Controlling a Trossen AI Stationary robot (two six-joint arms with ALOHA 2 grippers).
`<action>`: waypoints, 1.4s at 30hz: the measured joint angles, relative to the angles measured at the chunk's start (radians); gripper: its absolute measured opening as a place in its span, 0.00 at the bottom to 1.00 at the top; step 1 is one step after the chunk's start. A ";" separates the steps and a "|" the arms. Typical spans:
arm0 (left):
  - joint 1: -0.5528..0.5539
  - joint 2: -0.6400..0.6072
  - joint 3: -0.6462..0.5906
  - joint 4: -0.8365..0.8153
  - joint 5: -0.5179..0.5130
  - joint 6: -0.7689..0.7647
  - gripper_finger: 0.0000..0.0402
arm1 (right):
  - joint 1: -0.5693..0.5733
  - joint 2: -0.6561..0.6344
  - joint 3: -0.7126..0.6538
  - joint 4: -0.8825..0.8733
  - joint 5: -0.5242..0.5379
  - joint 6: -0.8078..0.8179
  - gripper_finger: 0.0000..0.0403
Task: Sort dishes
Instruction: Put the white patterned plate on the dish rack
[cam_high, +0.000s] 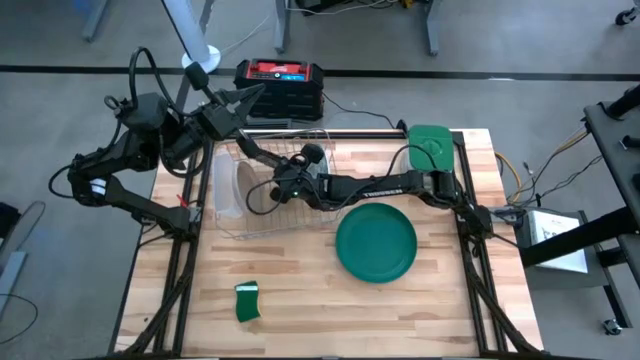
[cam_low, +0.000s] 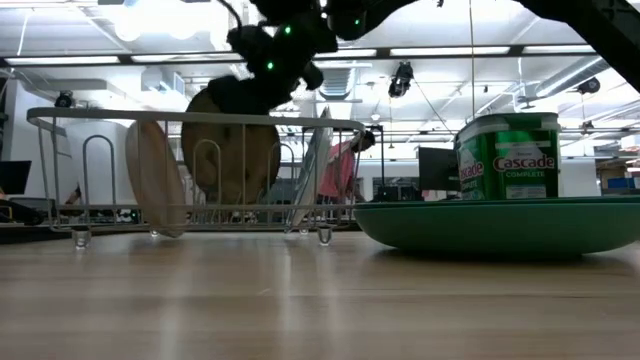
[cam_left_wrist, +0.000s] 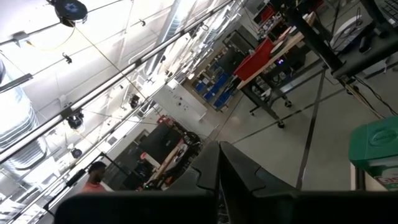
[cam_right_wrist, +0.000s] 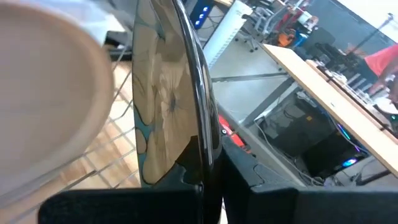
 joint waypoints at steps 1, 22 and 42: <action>0.000 0.000 0.000 0.000 0.000 0.001 0.00 | 0.001 -0.009 0.000 0.000 0.010 0.000 0.03; 0.000 -0.055 0.007 -0.002 0.000 -0.004 0.00 | 0.117 -0.109 0.002 -0.254 0.396 0.692 0.02; 0.000 -0.061 0.006 -0.039 -0.002 -0.026 0.00 | 0.161 -0.106 -0.066 -0.264 0.509 0.809 0.02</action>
